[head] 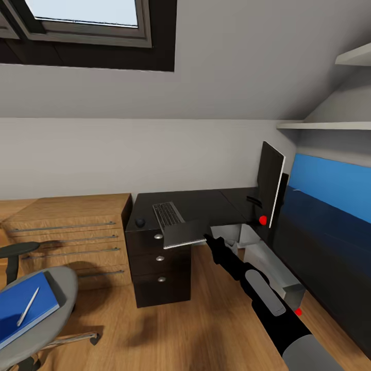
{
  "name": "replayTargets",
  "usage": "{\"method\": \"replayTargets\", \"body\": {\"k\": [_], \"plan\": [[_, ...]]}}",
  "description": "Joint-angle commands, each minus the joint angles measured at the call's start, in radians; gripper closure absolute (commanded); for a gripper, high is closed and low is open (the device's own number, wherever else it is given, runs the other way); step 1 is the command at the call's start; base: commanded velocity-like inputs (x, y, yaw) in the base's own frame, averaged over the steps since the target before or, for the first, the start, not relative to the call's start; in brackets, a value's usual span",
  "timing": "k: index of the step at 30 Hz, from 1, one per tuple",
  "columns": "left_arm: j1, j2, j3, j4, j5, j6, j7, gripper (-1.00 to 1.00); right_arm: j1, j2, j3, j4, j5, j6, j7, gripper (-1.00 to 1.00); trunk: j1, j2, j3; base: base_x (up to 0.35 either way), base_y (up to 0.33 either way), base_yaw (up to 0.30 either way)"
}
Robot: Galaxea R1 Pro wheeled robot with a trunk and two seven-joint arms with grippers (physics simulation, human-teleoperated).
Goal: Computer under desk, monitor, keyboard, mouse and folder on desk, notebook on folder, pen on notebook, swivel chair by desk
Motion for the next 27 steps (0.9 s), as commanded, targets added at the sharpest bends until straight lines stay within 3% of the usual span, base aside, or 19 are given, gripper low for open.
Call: {"method": "replayTargets", "body": {"k": [1, 4, 9, 19, 27], "plan": [[-0.001, 0.0, -0.002, 0.0, 0.01, -0.003, 0.002, -1.0, -0.001, -0.001, 0.001, 0.0, -0.008, 0.001, 0.004, 1.0, 0.0, 0.0, -0.001, 0.055, 0.0, 0.0], [-0.002, -0.017, -0.011, 0.017, 0.0, -0.02, 0.005, -1.0, 0.004, 0.014, -0.003, 0.018, -0.003, -0.003, -0.003, 1.0, 0.0, 0.0, -0.001, 0.0, 0.0, 0.0], [-0.007, -0.041, -0.008, 0.045, -0.006, -0.048, 0.006, -1.0, 0.004, 0.009, 0.004, 0.047, -0.002, 0.017, -0.003, 1.0, 0.0, 0.0, -0.001, 0.0, 0.0, 0.0], [-0.009, -0.046, -0.006, 0.074, -0.009, -0.104, 0.005, -1.0, 0.005, -0.004, 0.008, 0.091, -0.001, 0.03, -0.007, 1.0, 0.0, 0.0, -0.001, 0.007, 0.0, 0.0], [-0.009, -0.046, -0.007, 0.074, -0.01, -0.149, 0.006, -1.0, 0.005, -0.005, 0.008, 0.092, -0.001, 0.03, -0.007, 1.0, 0.0, 0.0, -0.001, 0.215, 0.0, 0.0]]}}
